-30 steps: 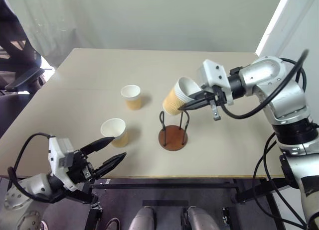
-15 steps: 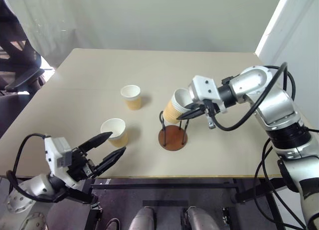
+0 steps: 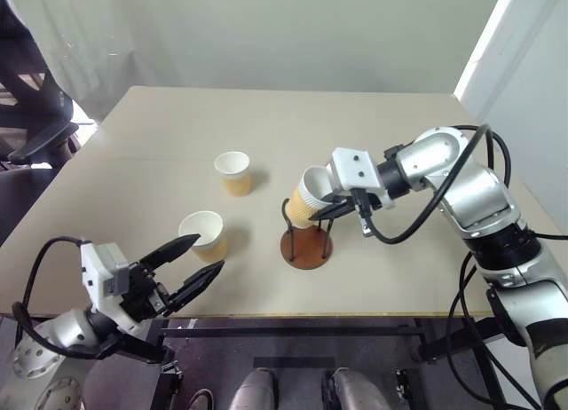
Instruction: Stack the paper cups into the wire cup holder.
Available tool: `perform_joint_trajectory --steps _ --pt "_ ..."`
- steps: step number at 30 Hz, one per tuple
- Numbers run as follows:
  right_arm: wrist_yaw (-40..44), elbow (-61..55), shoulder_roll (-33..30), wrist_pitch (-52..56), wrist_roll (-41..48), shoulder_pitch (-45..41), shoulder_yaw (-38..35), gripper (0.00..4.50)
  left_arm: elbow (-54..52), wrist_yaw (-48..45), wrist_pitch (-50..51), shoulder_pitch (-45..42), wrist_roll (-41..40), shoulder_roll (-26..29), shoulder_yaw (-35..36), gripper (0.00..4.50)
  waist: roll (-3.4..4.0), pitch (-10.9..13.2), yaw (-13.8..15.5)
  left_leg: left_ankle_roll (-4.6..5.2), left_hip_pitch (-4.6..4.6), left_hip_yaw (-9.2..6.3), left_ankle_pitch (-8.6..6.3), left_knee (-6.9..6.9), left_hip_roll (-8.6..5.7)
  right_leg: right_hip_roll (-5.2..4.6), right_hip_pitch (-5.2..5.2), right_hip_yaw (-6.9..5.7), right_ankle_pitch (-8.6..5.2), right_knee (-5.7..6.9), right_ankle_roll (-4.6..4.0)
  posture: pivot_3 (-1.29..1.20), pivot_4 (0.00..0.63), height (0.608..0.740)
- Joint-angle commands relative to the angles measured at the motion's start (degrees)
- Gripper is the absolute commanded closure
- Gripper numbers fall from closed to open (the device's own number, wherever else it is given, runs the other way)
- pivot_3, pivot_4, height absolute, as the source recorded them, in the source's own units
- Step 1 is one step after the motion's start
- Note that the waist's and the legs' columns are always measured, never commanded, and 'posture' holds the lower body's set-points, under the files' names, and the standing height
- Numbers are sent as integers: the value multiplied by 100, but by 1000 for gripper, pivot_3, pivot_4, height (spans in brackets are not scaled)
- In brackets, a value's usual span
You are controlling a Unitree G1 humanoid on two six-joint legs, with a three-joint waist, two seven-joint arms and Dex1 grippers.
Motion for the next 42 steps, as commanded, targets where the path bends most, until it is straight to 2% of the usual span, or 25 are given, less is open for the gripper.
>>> perform_joint_trajectory --steps 1,2,5,14,19,24,25,28,31,34,39,42 --pt "-32 -15 8 -156 -82 -72 -17 4485 -221 22 -168 -116 -226 -26 82 953 0 0 0 0 0 0 0 0 0 0 0 0 0 0 0 0 150 740" --pt "-29 -12 11 -164 -94 -68 -21 4485 -225 18 -187 -120 -246 -41 88 953 0 0 -1 0 0 0 0 0 0 0 0 0 1 0 -1 0 150 740" --pt "-23 -6 21 -186 -128 -51 -23 3884 -223 -3 -260 -113 -274 -72 92 953 0 0 -2 -1 1 0 0 0 1 0 0 0 1 0 -1 0 150 740" --pt "-35 0 66 -203 -148 -54 -35 750 -213 -27 -338 -27 -346 -71 118 953 0 0 -3 -1 1 1 -1 0 1 1 0 0 1 0 -1 0 150 740" --pt "24 106 -15 -230 -33 -273 -292 750 -118 133 -216 -184 -521 122 412 953 0 0 -3 -1 1 1 0 0 2 1 0 0 1 0 -1 0 150 740" --pt "327 97 -346 -204 519 -477 -879 750 -69 420 412 -438 -1104 748 845 953 -1 0 24 -3 -4 0 3 0 7 10 0 2 1 0 -2 0 150 740" --pt "387 72 -389 -151 698 -498 -1021 750 -55 478 554 -474 -1203 895 932 953 -3 -1 24 -4 -6 0 3 0 6 10 1 1 1 -2 -2 0 150 740" --pt "494 129 -595 374 1551 -591 -1829 750 137 706 1423 -835 -1401 1933 1113 953 -12 3 44 -14 -11 -5 3 1 13 26 2 4 0 -5 -3 0 150 740" --pt "395 128 -816 566 1738 -379 -2080 750 555 281 1996 -1232 -965 3112 492 953 -15 0 81 -33 -6 -12 1 1 27 49 5 13 3 -4 -13 0 150 740" --pt "151 -70 -883 618 1722 -157 -2084 750 1000 -374 1842 -1715 -413 3812 -328 953 -13 0 73 -120 25 -10 -52 -2 32 51 16 17 7 -5 -36 0 150 740" --pt "-119 -325 -948 720 1772 49 -2117 750 1746 -1138 1445 -2340 357 4044 -1152 953 -10 2 -6 -139 14 -7 -63 -3 53 68 -12 16 9 1 -54 0 150 740" --pt "-217 -423 -1027 782 1822 140 -2132 750 2103 -1386 1218 -2583 773 3990 -1490 953 -10 1 -9 -111 12 -8 -53 -8 67 79 -21 14 -5 2 -69 0 150 740"
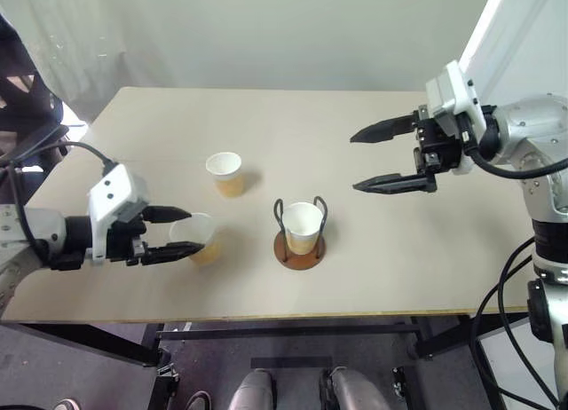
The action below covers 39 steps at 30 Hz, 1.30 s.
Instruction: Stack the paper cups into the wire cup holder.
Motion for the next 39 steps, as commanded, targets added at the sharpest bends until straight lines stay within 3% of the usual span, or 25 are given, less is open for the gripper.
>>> perform_joint_trajectory --steps 1,12,18,21,29,34,37,39 --pt "-156 -257 -130 49 118 15 -197 750 291 -281 -274 -256 420 -21 -175 953 -1 -1 4 19 -4 -1 6 0 7 3 -2 -5 -9 0 -3 0 150 740" --pt "-284 -261 -221 78 165 -1 -134 750 416 -895 -445 -487 855 -404 -662 953 -1 -1 27 45 -26 0 -41 3 13 4 -20 -15 -1 -1 34 0 150 740" --pt "-337 -319 -297 105 154 29 -143 750 623 -754 -562 -728 1509 -535 -1165 953 -1 -1 26 48 -22 0 -38 7 16 4 -18 -16 -19 5 4 0 150 740" --pt "-379 -357 -345 122 160 54 -155 705 729 -723 -630 -830 1744 -670 -1324 1546 -1 -1 26 52 -22 1 -33 11 16 4 -17 -15 -21 8 -2 0 150 740" --pt "-471 -461 -693 191 89 258 -228 705 886 -915 -729 -1174 1991 -867 -1527 4371 -2 -1 49 54 -24 1 -31 21 16 4 -15 -16 -12 9 9 0 150 740" --pt "-438 -665 -1166 406 375 584 -668 705 1202 -1742 -753 -2325 1809 -835 -1674 4478 -3 -1 119 60 -32 1 -27 31 16 4 -14 -18 -9 9 14 0 150 740" --pt "-361 -847 -1570 630 626 1041 -1091 705 1676 -2546 -607 -3627 1543 -1080 -1889 4478 -4 -2 209 67 -60 -3 -24 53 17 4 -21 -24 11 8 46 0 150 740" --pt "-241 -1062 -1761 908 1132 1482 -1757 705 2195 -3008 -637 -4835 1290 -1423 -2244 4478 -5 -3 269 77 -66 -1 -29 69 12 0 -16 -21 18 3 53 0 150 740"
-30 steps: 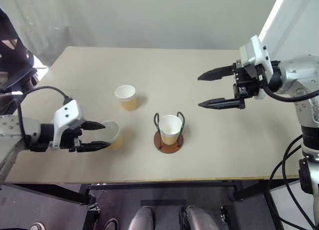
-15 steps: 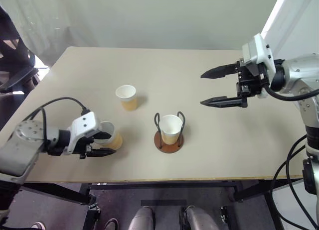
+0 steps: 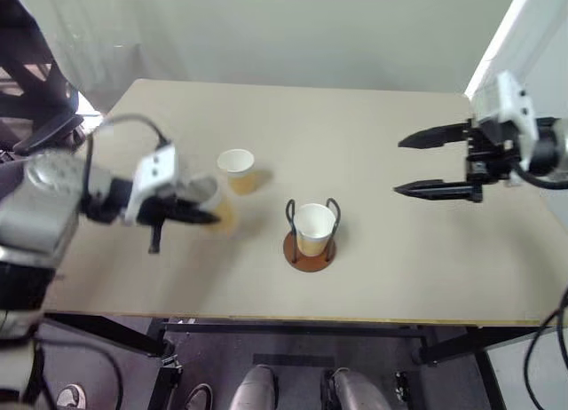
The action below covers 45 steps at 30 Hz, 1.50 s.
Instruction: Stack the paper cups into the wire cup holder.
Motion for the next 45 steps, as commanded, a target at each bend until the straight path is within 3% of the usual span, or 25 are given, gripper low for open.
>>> perform_joint_trajectory --steps 1,7,12,20,30,45 --pt "160 -459 -311 480 895 544 -1300 705 754 -748 -71 -1726 -630 -413 -480 4478 -1 0 55 5 -9 -3 0 13 -1 0 2 -2 -3 -4 -4 0 150 740" --pt "-131 -1304 -358 811 1514 1825 -2768 705 1783 -770 -785 -3406 -1678 -744 -2220 4478 5 1 -18 50 -14 26 -19 37 -27 -22 19 26 9 -34 86 0 150 740" --pt "-903 -2097 -173 1158 2011 2485 -3562 705 2139 -770 -1641 -3991 -2131 -1205 -3827 4478 16 7 -45 67 -14 30 -29 62 -28 -21 39 35 -7 -28 143 0 150 740" --pt "-1778 -3035 -166 1695 2685 3331 -4710 705 3262 -770 -2902 -4592 -2173 -2054 -5203 4478 23 10 24 115 -55 21 -73 152 -37 -20 52 43 -19 -30 203 0 150 740" --pt "-2566 -3464 -262 1810 3535 3948 -5408 705 3429 -770 -3243 -4757 -2660 -2189 -5918 4478 28 7 81 167 -95 25 -120 203 -65 -31 59 48 -18 -71 262 0 150 740" --pt "-3110 -3560 -426 1590 4077 4433 -5709 705 3465 -770 -3497 -4762 -2666 -2344 -6198 4478 28 7 114 201 -108 23 -139 240 -90 -51 76 59 -3 -97 301 0 150 740"
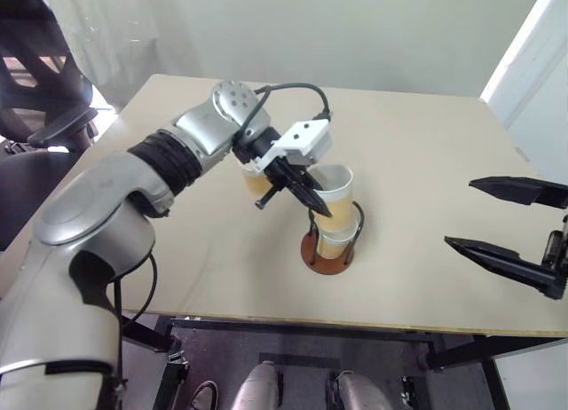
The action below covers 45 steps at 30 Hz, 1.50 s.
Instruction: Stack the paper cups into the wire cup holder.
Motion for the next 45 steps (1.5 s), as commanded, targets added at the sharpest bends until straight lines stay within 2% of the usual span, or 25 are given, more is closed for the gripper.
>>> perform_joint_trajectory --steps 1,10,22,25,34,37,40,42,45 --pt "-173 -59 -94 -146 133 67 -313 705 -9 -237 -223 -123 41 -39 29 4478 0 0 -3 1 0 -1 0 0 0 -1 0 1 0 0 1 0 150 740" --pt "-365 -101 -148 -229 288 287 -426 705 503 -237 -605 -73 426 -320 183 4478 0 0 3 4 0 1 1 1 -4 -3 3 2 -4 -1 9 0 150 740" --pt "-636 -152 -201 -356 381 417 -365 705 562 -237 -530 3 443 -485 338 4478 0 0 8 10 -1 3 -1 5 -8 -5 6 3 -3 -2 19 0 150 740" --pt "-679 -155 -219 -385 401 437 -362 705 672 -237 -569 6 486 -576 421 3889 0 0 9 11 -1 4 -2 6 -8 -4 6 4 -3 -2 21 0 150 740" --pt "-772 -173 -237 -444 322 525 -290 705 923 -237 -639 20 657 -666 544 688 0 0 10 13 -1 5 -3 8 -9 -4 7 6 -2 -3 25 0 150 740" --pt "-770 -159 -229 -485 254 545 -241 705 1325 -237 -822 10 850 -835 964 688 0 0 11 14 -1 4 -3 9 -9 -4 7 6 -2 -3 26 0 150 740" --pt "-730 -121 -233 -549 159 551 -173 705 2021 -237 -706 -87 1149 -989 1678 688 0 0 10 16 -1 5 -4 12 -9 -4 9 8 -3 -4 28 0 150 740" --pt "-666 -64 -236 -606 72 539 -108 705 2677 -229 -729 -154 1628 -1057 2234 688 0 0 9 17 1 7 -4 12 -9 -4 8 9 -3 -4 28 0 150 740" --pt "-557 63 -287 -739 -71 456 121 705 3415 800 -830 5 2453 -793 2743 688 1 0 -7 17 5 8 -4 9 -8 -2 8 14 -4 -3 30 0 150 740"
